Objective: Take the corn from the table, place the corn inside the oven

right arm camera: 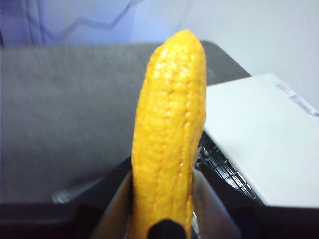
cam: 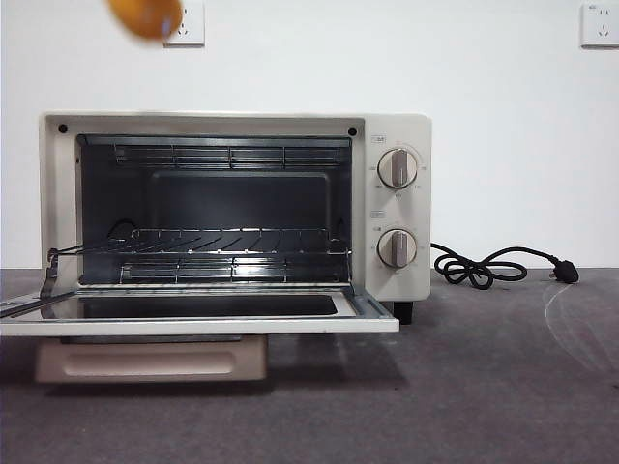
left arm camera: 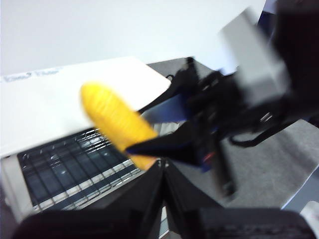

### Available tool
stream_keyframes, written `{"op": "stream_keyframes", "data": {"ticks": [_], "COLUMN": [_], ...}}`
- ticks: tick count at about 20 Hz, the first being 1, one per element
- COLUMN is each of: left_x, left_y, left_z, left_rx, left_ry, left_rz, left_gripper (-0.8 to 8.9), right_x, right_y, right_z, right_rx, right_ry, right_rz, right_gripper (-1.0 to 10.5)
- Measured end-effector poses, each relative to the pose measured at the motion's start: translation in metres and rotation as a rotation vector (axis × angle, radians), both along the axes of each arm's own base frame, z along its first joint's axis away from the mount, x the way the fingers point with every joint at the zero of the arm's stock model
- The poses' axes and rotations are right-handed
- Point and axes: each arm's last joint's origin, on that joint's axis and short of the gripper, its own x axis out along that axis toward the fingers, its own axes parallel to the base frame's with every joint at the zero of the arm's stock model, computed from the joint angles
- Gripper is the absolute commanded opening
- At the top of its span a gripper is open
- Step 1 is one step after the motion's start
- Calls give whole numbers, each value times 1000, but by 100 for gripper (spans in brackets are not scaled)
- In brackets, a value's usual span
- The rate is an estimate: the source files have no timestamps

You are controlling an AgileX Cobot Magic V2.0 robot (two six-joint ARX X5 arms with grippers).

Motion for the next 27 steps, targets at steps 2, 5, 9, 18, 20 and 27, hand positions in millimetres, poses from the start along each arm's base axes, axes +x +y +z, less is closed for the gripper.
{"op": "stream_keyframes", "data": {"ticks": [2,5,9,18,20,27], "left_x": [-2,-6,-9,-11,-11,-12], "left_y": [2,5,8,10,10,11], "left_z": [2,6,9,12,11,9], "left_rx": [5,13,23,37,41,54], "left_ry": [0,-6,-9,-18,-12,9], "left_rz": [19,54,89,110,110,109], "left_gripper": [-5,-5,-5,-5,-5,-5], "right_x": [4,12,22,51,57,79], "right_y": [9,21,34,36,33,18], "right_z": [-16,-41,-70,-93,-97,-100], "right_rx": [-81,-210,-337,-473,-506,-556], "right_ry": [-36,-93,-149,-293,-300,-303], "right_rz": [8,-2,-14,-88,-95,-152], "right_gripper": [-12,-12,-12,-12,-12,64]}}
